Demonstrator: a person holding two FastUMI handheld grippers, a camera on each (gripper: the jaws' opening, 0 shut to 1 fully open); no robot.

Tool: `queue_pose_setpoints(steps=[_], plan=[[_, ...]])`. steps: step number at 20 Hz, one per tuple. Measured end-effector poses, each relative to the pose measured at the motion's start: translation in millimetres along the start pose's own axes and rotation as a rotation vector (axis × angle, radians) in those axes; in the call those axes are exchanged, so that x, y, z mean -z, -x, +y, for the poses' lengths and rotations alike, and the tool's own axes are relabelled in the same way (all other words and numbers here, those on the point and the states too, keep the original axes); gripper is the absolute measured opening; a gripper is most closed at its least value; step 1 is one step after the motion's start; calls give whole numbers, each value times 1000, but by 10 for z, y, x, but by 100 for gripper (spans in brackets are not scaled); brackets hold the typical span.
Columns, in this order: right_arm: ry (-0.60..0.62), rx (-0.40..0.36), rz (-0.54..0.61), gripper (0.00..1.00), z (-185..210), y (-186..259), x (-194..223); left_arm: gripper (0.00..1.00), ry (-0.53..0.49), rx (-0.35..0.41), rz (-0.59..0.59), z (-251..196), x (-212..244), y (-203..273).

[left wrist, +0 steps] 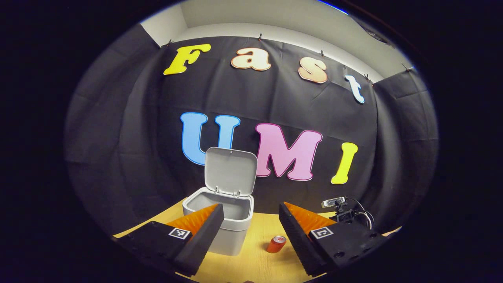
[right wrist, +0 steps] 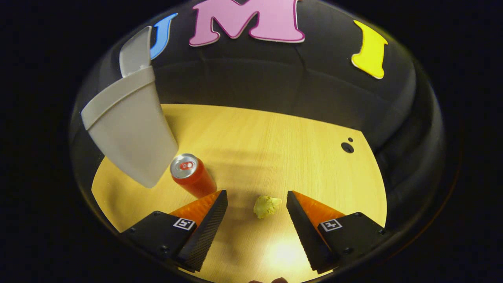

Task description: Press the lid of the desktop garbage bin to open it, pick up the crumpled paper on the desktop and throw it into the bin, then pick up the pop can on the desktop and drop it into the bin, and finally close the garbage bin lid.

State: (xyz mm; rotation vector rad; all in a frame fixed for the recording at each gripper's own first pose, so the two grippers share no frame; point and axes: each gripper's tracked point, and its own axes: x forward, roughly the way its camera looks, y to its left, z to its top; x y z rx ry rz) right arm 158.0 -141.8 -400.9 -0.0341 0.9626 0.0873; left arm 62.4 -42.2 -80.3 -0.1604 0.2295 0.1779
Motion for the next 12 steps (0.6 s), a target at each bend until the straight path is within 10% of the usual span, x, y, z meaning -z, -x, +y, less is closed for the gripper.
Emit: queue_pose_setpoints(steps=[12], plan=[[-14, 24, 218, 98, -175, -616, 493, 96, 117, -71, 130, 155, 382, -40]])
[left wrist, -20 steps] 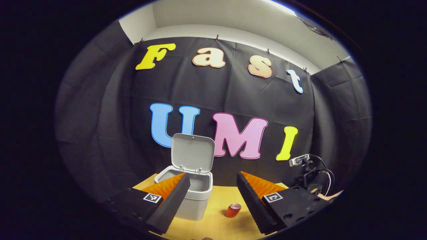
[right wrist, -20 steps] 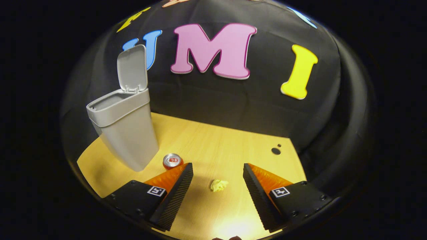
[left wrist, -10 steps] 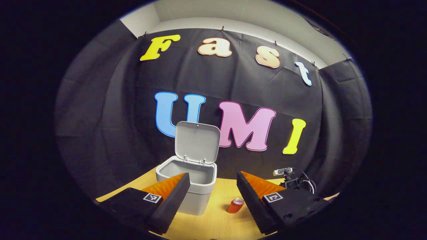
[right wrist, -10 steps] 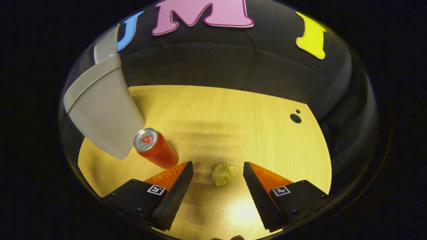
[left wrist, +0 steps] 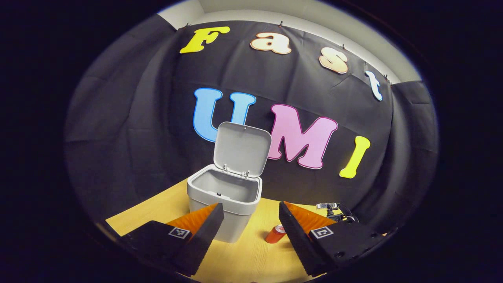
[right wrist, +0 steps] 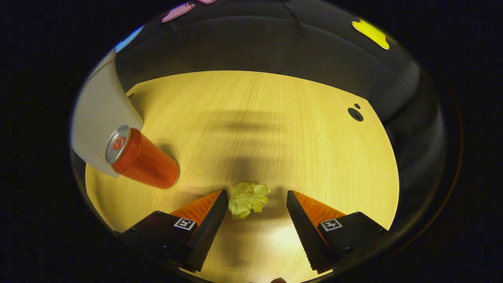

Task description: Press the lid of the desktop garbage bin to open it, pick up the crumpled paper on the desktop and throw it into the bin, then pick up the pop can on the desktop and drop it into the bin, and finally close the garbage bin lid.

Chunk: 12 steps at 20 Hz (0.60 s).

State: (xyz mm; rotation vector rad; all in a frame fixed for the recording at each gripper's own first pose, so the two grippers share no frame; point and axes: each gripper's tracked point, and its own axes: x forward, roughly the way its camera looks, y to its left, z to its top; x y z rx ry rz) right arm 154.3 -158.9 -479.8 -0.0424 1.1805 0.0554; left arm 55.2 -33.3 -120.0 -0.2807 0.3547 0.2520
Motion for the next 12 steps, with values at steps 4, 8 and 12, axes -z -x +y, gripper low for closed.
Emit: queue_pose_setpoints(steps=[4, 8, 12], plan=[[13, -19, 13, 90, 73, -69, 40, 95, 2, -13, 13, 48, 42, -14], [-4, -29, 19, 71, 81, -80, 51, 96, -16, -6, 20, 47, 63, -6], [-4, -22, 24, 31, 42, -86, 76, 96, -24, 0, 31, 64, 103, 5]])
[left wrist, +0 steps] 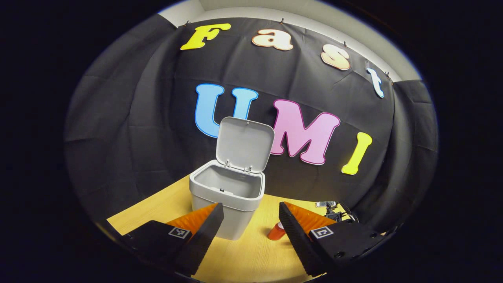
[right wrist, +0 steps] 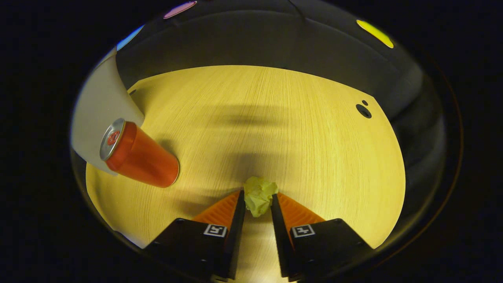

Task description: Press the lid of the desktop garbage bin to open it, pick up the crumpled paper on the desktop and throw it into the bin, then pick up the pop can on the desktop and drop it into the bin, and finally close the garbage bin lid.

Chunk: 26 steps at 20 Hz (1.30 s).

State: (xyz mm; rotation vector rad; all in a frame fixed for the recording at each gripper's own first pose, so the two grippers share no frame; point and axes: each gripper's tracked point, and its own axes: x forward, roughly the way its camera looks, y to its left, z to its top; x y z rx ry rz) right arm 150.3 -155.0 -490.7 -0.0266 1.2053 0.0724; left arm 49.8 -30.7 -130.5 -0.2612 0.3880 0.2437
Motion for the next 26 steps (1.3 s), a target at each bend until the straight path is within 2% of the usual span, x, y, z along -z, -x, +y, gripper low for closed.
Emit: queue_pose_setpoints(steps=[1, 2, 3, 6, 11, 16, 18, 22, 26], plan=[[3, 1, -2, 41, -24, 19, 0, 96, -4, 1, 3, 9, 6, 7], [6, 21, -27, 27, -80, 70, -37, 96, -8, 2, 8, 25, 16, 3], [8, 26, -50, 33, -102, 126, -84, 96, -15, 5, 14, 27, 29, 5], [17, 25, -119, 33, -71, 436, -219, 96, -48, 23, 27, 51, 86, -9], [117, 63, -236, 32, -180, 1080, -497, 96, -78, 93, 59, -11, 262, -50], [232, 109, -411, 32, -119, 1923, -1077, 96, -147, 163, 75, -4, 418, -66], [256, 81, -474, 32, 124, 2262, -1332, 96, -169, 191, 78, 29, 453, -43], [274, -44, -565, 31, 948, 2718, -1781, 96, -200, 215, 69, 163, 446, 11], [328, -157, -632, 31, 1829, 2936, -2154, 96, -175, 206, 53, 364, 412, 101]])
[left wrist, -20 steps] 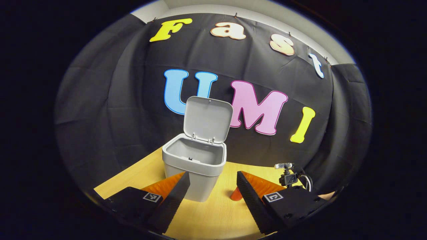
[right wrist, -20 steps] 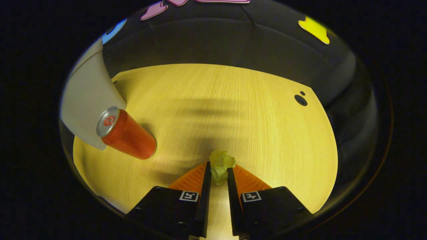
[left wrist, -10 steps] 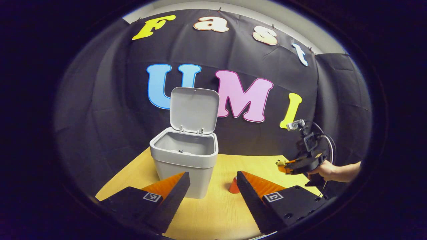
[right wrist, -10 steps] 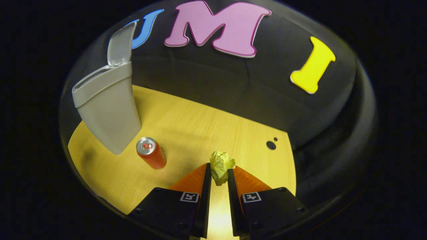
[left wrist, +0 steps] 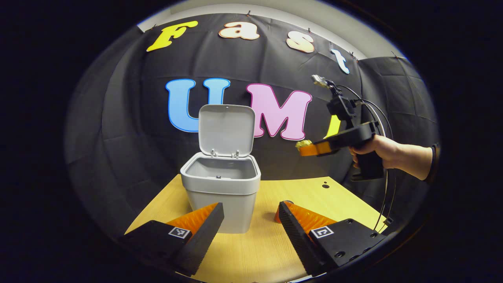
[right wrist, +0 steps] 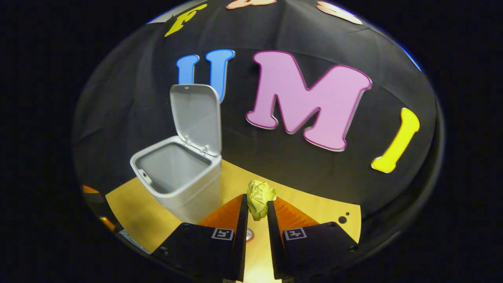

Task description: Press the lid of the desktop garbage bin to open it, pick up the crumpled paper on the desktop and throw it into the bin, then pick up the pop can on the desktop and drop it into the bin, and finally close the garbage bin lid.

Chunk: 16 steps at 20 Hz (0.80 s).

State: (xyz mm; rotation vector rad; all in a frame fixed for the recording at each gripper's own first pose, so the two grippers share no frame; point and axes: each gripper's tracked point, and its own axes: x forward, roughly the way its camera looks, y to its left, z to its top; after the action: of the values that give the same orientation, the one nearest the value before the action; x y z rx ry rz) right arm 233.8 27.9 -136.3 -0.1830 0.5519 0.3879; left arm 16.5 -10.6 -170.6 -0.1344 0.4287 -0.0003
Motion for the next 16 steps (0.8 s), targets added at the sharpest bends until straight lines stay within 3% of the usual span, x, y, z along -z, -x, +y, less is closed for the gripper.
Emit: queue_pose_setpoints(steps=[2, 5, 7, 8, 9, 13, 14, 15, 16], plan=[[6, -63, -15, 32, 366, -90, -223, 96, 23, -14, 6, 120, 33, 47], [-97, -199, 13, 32, 979, -231, -399, 96, 25, -47, 7, 304, 66, 134], [-51, -206, 17, 32, 1231, -417, -462, 96, 42, -56, 6, 359, 84, 165], [-35, -219, 32, 18, 1422, -514, -452, 96, 55, -60, 9, 375, 108, 182], [-29, -233, 44, 32, 1554, -600, -414, 96, 68, -63, 9, 380, 116, 201], [-62, -245, 86, 35, 1715, -767, -282, 96, 30, -69, 8, 410, 159, 228], [-71, -243, 91, 28, 1727, -807, -262, 96, 5, -67, 7, 423, 201, 265], [-70, -243, 94, 60, 1725, -847, -241, 96, -6, -59, 10, 411, 234, 274], [-64, -240, 94, 61, 1701, -862, -226, 95, -7, -47, 16, 370, 271, 263]])
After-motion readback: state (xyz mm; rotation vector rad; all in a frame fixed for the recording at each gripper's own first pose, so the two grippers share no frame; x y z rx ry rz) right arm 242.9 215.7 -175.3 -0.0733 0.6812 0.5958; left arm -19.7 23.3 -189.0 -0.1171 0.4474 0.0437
